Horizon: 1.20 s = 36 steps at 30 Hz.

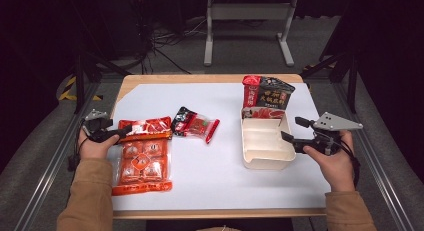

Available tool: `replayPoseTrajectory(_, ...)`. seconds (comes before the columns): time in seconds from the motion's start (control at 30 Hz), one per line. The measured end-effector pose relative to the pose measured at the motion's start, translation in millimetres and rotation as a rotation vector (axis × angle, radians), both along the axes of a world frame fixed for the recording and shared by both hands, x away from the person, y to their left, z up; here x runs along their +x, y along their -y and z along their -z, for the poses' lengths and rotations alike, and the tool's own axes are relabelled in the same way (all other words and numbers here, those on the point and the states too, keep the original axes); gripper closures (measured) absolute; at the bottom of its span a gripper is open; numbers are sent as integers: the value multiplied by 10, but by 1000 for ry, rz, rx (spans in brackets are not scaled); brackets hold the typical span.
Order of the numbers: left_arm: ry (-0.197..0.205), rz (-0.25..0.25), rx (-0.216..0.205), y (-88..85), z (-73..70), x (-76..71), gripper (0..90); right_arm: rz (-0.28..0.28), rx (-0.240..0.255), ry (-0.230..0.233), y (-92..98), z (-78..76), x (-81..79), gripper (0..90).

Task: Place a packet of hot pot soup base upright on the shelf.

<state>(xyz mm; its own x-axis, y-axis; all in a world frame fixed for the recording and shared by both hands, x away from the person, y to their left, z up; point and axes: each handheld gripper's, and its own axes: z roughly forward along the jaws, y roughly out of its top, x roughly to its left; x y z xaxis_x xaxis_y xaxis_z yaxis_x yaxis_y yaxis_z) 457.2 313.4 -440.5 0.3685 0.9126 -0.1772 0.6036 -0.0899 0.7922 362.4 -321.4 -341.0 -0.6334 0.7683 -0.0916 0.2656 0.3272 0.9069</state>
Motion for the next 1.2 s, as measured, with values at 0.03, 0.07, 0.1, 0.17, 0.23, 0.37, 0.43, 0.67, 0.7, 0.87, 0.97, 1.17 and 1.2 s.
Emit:
replayPoseTrajectory(0.03, -6, 1, 4, 0, 15, 12, 122, 1, -1, -1, -1, 1, -11, 280)
replayPoseTrajectory(0.07, -16, 1, 11, 3, 37, 27, 122, 2, -3, 1, 0, 2, -17, 279)
replayPoseTrajectory(0.1, -29, 0, 12, 7, 62, 43, 122, 0, -4, 2, 1, 3, -23, 278)
replayPoseTrajectory(0.17, -43, 5, 10, 3, 77, 54, 121, 1, -5, 0, 2, 6, -28, 278)
replayPoseTrajectory(0.23, -66, 4, 4, -6, 110, 76, 121, 0, -8, -1, 7, 15, -32, 277)
replayPoseTrajectory(0.37, -88, 18, -8, -29, 154, 100, 121, 2, -9, -6, 11, 29, -33, 274)
replayPoseTrajectory(0.43, -112, 29, -13, -34, 176, 111, 120, 6, -12, -10, 14, 41, -27, 273)
replayPoseTrajectory(0.67, -93, 115, -34, -19, 174, 106, 148, 5, -18, -19, 4, 68, -5, 272)
replayPoseTrajectory(0.7, -93, 115, -34, -19, 174, 106, 146, 5, -18, -19, 4, 68, -5, 272)
replayPoseTrajectory(0.87, -71, 172, -45, 35, 166, 88, 145, 1, -8, -27, -4, 87, 13, 272)
replayPoseTrajectory(0.97, -68, 181, -41, 39, 158, 77, 170, -4, -12, -29, -15, 94, 22, 272)
replayPoseTrajectory(1.17, -73, 188, -26, 21, 153, 69, 321, -9, -9, -30, -27, 97, 28, 272)
replayPoseTrajectory(1.2, -65, 187, -7, 5, 142, 65, 378, -9, -8, -31, -28, 99, 28, 271)
